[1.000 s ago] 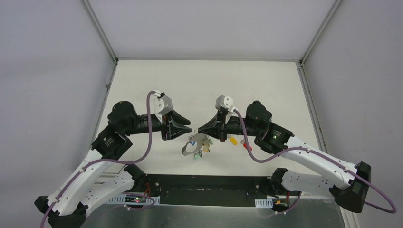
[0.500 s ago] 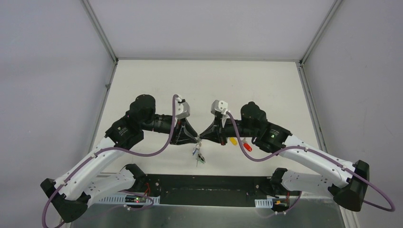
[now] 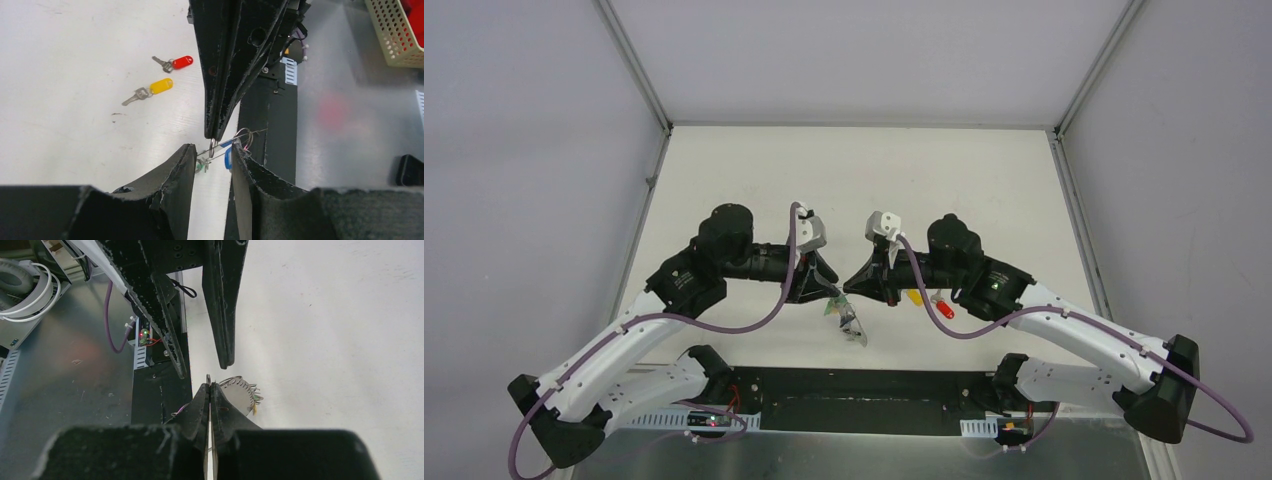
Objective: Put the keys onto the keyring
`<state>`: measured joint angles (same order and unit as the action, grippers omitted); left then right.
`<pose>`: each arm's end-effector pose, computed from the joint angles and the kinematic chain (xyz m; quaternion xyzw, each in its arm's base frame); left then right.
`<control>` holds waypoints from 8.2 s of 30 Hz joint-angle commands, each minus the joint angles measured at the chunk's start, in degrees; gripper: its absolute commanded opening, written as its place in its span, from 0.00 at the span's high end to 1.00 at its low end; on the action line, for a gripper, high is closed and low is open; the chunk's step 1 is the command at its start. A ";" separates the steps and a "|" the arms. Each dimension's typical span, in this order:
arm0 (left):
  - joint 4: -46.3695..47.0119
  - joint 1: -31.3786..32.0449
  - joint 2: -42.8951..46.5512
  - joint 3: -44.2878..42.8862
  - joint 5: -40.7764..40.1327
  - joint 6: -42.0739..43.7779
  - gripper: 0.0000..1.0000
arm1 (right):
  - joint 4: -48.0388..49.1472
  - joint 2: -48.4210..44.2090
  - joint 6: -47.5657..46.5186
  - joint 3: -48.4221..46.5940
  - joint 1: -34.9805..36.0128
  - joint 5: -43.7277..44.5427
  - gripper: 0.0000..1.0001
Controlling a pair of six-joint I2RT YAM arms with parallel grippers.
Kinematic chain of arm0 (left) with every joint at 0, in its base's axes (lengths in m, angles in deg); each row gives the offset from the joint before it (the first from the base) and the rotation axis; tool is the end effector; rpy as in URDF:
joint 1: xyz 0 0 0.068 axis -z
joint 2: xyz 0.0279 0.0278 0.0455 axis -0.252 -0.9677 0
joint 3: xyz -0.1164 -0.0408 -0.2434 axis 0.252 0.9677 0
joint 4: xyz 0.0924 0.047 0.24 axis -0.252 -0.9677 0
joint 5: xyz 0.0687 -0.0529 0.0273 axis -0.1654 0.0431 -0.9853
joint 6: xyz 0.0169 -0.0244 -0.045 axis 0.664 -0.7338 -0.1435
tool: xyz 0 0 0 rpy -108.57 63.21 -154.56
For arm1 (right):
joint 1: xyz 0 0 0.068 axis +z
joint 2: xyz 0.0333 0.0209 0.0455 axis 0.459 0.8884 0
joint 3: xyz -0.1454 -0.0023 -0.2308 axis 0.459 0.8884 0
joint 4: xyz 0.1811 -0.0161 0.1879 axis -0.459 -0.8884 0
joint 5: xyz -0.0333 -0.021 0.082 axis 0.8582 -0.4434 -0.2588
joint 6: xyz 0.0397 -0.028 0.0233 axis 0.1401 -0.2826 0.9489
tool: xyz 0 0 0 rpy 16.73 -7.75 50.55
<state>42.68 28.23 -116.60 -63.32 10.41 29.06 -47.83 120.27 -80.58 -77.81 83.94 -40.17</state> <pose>0.1158 -0.1406 0.3605 0.5222 0.5954 -0.4446 0.4186 0.1162 0.2080 0.3378 -0.5009 0.6033 0.4554 0.4216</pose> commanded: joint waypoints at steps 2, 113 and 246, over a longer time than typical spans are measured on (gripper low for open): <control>0.82 0.65 3.17 0.71 -5.26 2.47 0.66 | 4.63 -0.77 -0.03 -3.01 0.42 -1.09 1.00; 64.28 2.70 19.77 30.64 -12.34 -30.66 1.00 | 34.35 -3.54 5.20 5.97 0.51 -2.08 0.58; 52.54 5.47 15.54 21.23 -5.11 -4.99 1.00 | 13.18 -10.48 -3.87 3.52 0.51 -0.92 0.69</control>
<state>86.33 33.10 -102.20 -41.70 5.04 24.93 -38.10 110.63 -84.88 -75.38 84.36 -39.60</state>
